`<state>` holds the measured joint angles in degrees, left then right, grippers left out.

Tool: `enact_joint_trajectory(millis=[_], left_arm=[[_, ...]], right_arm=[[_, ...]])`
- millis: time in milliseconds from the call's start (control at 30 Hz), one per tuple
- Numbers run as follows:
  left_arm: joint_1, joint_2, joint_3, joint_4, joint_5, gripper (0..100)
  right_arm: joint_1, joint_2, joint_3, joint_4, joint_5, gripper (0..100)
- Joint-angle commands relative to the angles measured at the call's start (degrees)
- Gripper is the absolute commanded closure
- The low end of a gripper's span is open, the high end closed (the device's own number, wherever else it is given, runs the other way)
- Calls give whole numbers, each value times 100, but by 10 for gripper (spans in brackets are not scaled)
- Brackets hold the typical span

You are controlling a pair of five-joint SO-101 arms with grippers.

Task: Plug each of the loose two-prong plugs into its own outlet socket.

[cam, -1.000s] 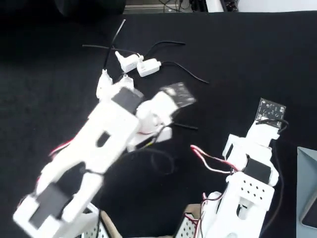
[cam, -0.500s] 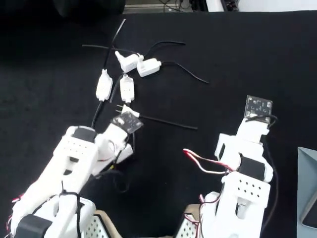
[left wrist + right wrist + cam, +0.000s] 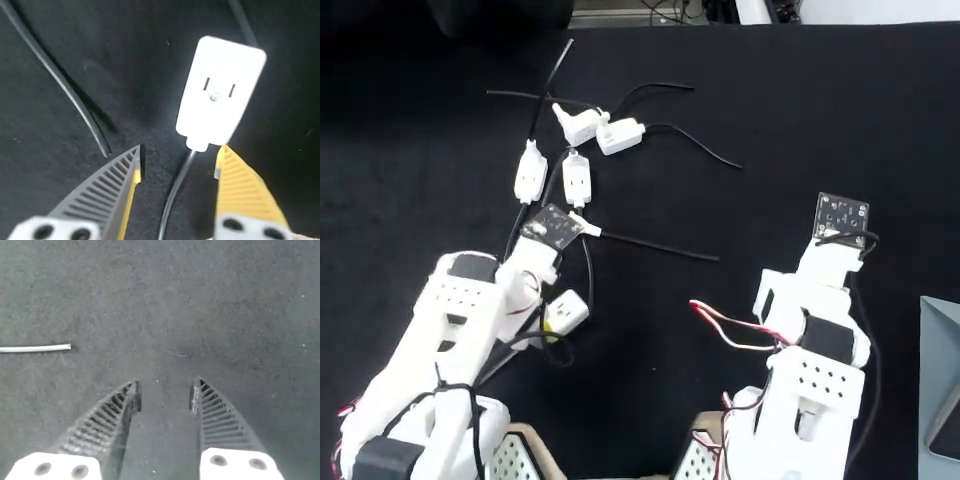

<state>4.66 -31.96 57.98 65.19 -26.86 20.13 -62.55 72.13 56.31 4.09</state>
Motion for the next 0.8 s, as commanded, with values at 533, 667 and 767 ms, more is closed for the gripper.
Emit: enact_joint_trajectory(millis=[533,667,767], left_arm=[[1402,-53,233,-1160,598,755],[1376,-53,356,-1213,589,758],[1376,-44,426,-1248,615,759]], right_arm=[[-79,-66,-31,9,9,836],[-79,-66,22,-9,9,836],[-79,-66,22,0,9,836]])
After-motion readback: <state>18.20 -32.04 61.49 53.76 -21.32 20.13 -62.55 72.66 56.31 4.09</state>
